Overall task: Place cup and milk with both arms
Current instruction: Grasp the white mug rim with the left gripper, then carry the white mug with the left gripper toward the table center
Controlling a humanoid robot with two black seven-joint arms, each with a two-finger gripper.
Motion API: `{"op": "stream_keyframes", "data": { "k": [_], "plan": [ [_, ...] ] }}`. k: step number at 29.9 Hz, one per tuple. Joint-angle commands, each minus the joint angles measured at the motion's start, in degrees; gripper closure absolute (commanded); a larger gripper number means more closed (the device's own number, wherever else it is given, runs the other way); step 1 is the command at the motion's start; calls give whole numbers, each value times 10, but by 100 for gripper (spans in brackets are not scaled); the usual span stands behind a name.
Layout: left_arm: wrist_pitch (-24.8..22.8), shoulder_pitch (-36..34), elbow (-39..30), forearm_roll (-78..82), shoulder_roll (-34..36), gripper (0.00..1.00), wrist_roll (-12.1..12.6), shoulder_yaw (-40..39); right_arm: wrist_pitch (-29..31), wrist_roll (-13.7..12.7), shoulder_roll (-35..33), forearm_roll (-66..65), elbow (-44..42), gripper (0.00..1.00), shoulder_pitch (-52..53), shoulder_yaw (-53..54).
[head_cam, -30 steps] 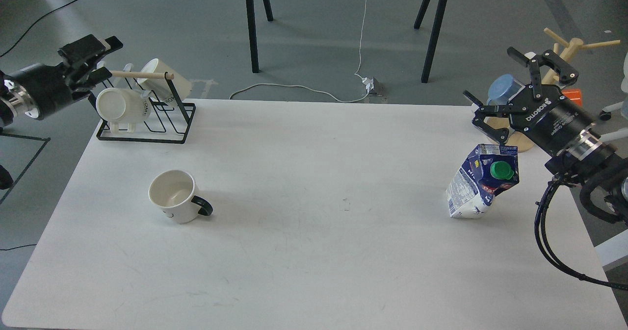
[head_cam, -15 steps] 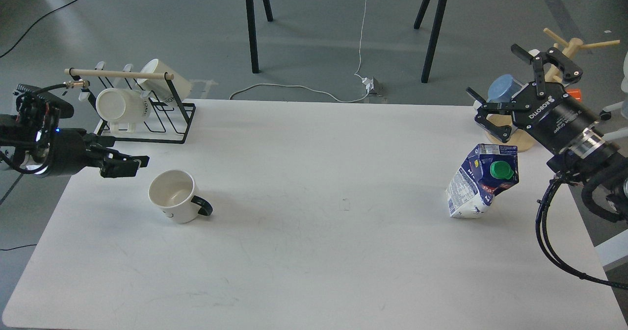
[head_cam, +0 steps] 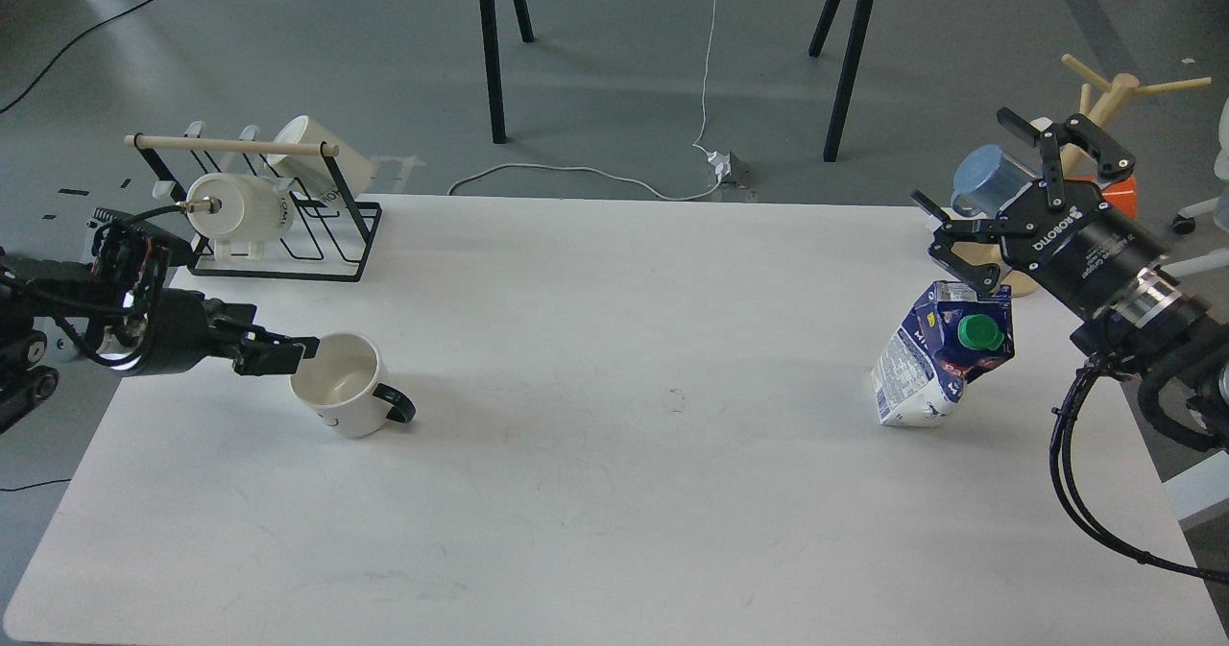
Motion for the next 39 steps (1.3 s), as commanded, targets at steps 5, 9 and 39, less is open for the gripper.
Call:
{"op": "stream_keyframes", "data": {
  "k": [5, 9, 39],
  "plan": [
    [-1, 16, 10, 1, -28, 4, 0, 1, 0, 0, -2, 0, 1, 2, -2, 0],
    [-1, 27, 23, 4, -44, 10, 0, 6, 0, 0, -3, 0, 1, 2, -5, 0],
    [31, -44, -31, 58, -33, 98, 0, 21, 0, 1, 0, 0, -1, 2, -15, 2]
  ]
}}
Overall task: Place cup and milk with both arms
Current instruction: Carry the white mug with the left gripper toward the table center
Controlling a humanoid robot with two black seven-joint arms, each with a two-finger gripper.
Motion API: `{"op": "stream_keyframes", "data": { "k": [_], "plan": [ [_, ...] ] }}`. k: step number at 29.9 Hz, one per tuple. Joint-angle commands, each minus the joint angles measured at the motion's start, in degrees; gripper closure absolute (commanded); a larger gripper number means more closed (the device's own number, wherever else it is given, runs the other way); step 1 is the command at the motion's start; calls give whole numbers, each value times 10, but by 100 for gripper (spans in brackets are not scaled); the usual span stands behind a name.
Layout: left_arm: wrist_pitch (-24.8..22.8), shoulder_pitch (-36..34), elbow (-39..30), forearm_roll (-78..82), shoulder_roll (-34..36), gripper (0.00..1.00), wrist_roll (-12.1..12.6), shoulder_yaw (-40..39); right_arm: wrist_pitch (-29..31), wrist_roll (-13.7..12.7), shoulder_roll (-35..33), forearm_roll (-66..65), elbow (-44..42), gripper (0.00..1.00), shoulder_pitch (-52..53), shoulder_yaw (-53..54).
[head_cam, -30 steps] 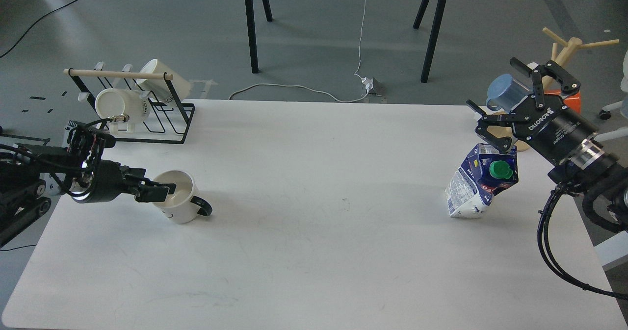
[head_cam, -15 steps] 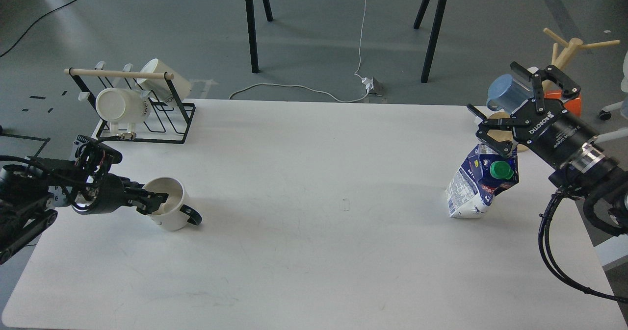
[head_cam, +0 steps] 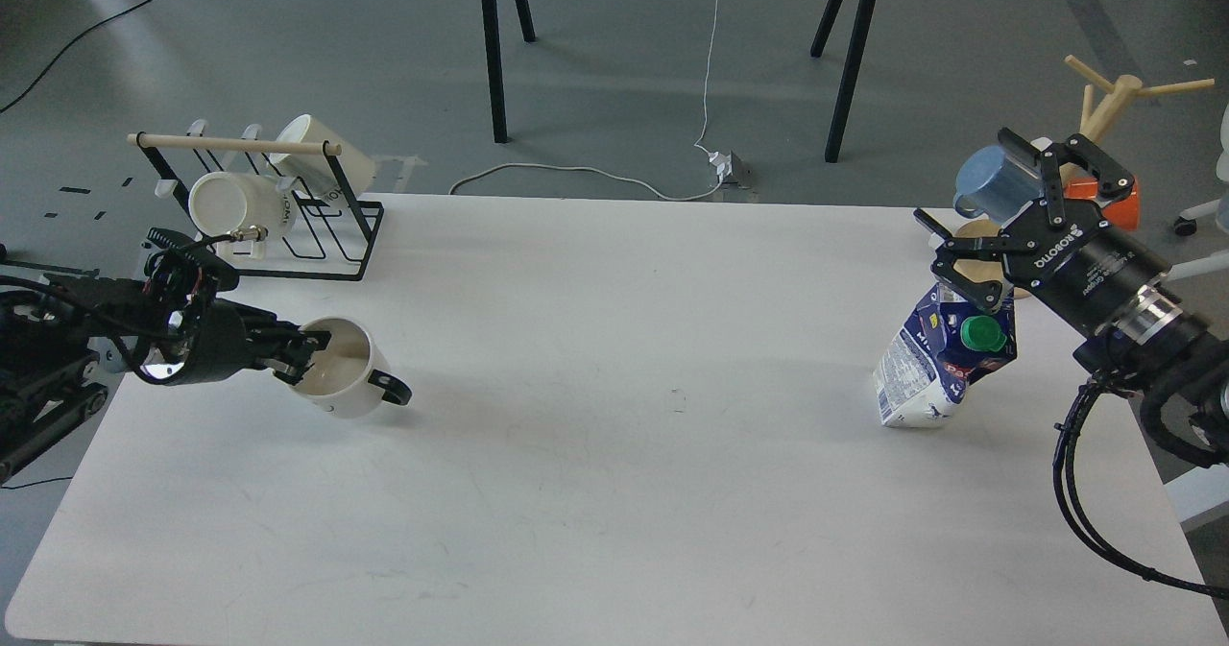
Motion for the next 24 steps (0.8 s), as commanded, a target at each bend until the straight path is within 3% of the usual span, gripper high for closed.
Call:
{"op": "stream_keyframes", "data": {
  "k": [1, 5, 14, 24],
  "plan": [
    [-41, -48, -62, -2, 2, 98, 0, -1, 0, 1, 2, 1, -1, 2, 1, 3],
    [-66, -86, -83, -3, -26, 98, 0, -1, 0, 1, 4, 0, -2, 2, 1, 18],
    [-65, -98, -85, 40, -190, 97, 0, 17, 0, 1, 5, 1, -11, 2, 2, 28],
    [-65, -87, -78, 64, -254, 96, 0, 36, 0, 1, 3, 1, -16, 2, 1, 27]
  ]
}}
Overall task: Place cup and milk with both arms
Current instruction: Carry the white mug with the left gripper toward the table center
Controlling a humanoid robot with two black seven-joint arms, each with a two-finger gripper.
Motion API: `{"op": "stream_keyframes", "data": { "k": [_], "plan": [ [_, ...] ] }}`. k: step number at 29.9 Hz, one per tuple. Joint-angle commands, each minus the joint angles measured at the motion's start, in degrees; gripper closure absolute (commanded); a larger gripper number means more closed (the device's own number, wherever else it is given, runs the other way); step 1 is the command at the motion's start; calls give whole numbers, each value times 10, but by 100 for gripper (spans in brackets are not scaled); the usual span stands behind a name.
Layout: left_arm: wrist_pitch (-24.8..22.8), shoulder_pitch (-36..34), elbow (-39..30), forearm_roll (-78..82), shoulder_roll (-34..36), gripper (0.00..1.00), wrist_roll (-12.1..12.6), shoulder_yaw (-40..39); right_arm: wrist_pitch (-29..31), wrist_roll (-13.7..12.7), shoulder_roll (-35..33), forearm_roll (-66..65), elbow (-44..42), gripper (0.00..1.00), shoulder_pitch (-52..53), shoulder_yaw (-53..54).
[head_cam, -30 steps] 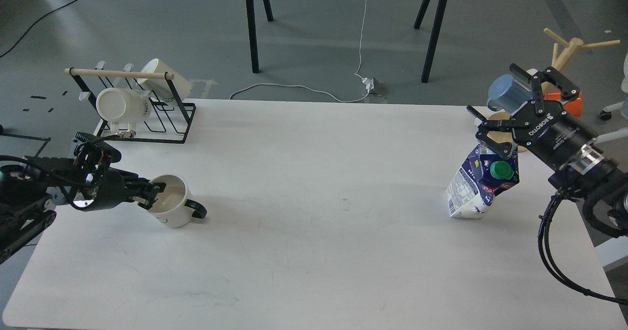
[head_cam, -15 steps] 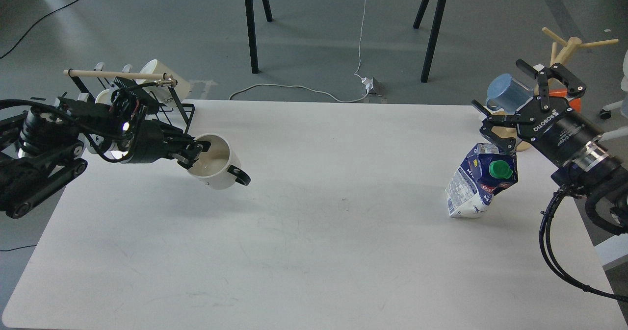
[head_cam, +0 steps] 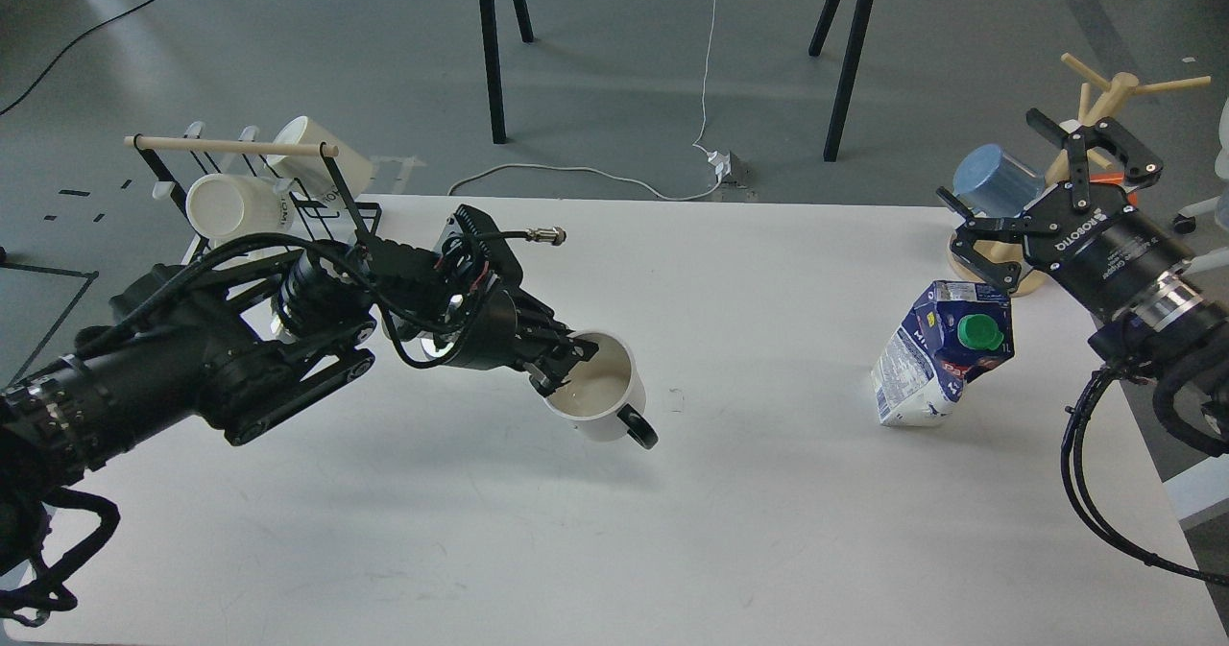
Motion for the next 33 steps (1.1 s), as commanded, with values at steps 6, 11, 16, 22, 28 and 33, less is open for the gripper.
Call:
{"op": "stream_keyframes", "data": {
  "k": [6, 11, 16, 22, 28, 33],
  "plan": [
    [1, 21, 4, 0, -8, 95, 0, 4, 0, 0, 1, 0, 0, 2, 0, -2],
    [0, 33, 4, 0, -17, 93, 0, 4, 0, 0, 1, 0, 0, 2, 0, -2],
    [0, 33, 5, 0, -19, 91, 0, 4, 0, 0, 1, 0, -1, 2, 0, -2],
    [0, 42, 5, 0, -20, 88, 0, 4, 0, 0, 3, 0, -2, 2, -1, -2],
    [0, 46, 5, 0, -19, 85, 0, 3, 0, 0, 3, 0, -2, 2, -1, -2],
    [0, 46, 5, 0, -19, 83, 0, 3, 0, 0, 3, 0, -2, 2, -1, -2]
  ]
}}
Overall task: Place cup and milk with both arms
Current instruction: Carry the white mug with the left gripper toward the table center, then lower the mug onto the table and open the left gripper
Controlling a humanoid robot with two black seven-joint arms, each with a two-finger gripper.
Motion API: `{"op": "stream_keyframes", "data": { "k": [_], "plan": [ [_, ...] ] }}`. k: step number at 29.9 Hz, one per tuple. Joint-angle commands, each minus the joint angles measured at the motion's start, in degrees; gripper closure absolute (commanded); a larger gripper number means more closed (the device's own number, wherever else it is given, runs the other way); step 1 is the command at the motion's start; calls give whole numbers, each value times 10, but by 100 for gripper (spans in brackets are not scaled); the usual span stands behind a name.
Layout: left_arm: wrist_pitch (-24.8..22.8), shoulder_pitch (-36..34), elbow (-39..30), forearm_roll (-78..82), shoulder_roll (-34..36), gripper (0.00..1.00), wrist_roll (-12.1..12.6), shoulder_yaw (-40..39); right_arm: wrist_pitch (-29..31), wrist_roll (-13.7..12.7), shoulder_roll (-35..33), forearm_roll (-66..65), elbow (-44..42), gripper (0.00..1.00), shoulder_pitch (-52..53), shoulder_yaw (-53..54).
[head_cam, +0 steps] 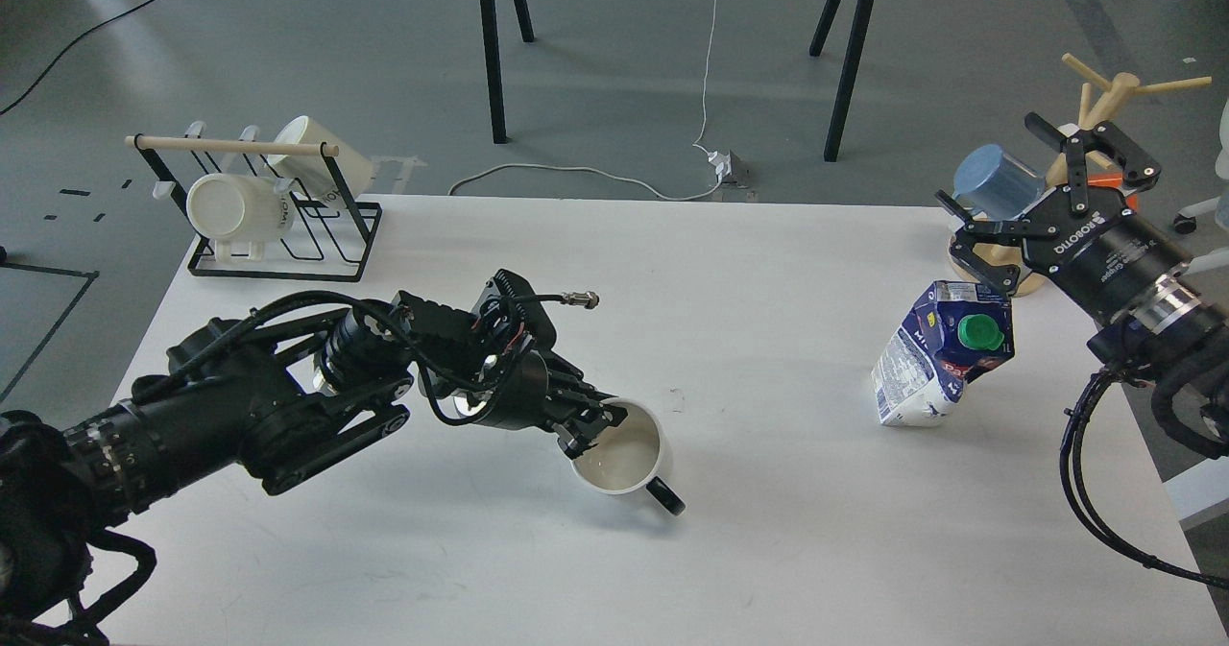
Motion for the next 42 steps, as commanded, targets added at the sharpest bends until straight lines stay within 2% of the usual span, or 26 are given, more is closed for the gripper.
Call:
{"op": "stream_keyframes", "data": {
  "k": [1, 24, 28, 33, 35, 42],
  "plan": [
    [0, 0, 0, 0, 1, 83, 0, 0, 0, 0, 0, 0, 0, 2, 0, 0],
    [1, 2, 0, 0, 1, 73, 0, -1, 0, 0, 0, 0, -1, 2, -3, 1],
    [1, 1, -1, 0, 1, 65, 0, -4, 0, 0, 0, 0, -1, 2, -3, 1],
    [-3, -1, -2, 0, 6, 48, 0, -7, 0, 0, 0, 0, -1, 2, -3, 1],
    [-5, -2, -4, 0, 9, 44, 0, -9, 0, 0, 0, 0, -1, 2, -3, 1],
    [-38, -6, -11, -30, 31, 25, 0, -25, 0, 0, 0, 1, 0, 2, -3, 2]
  ]
}}
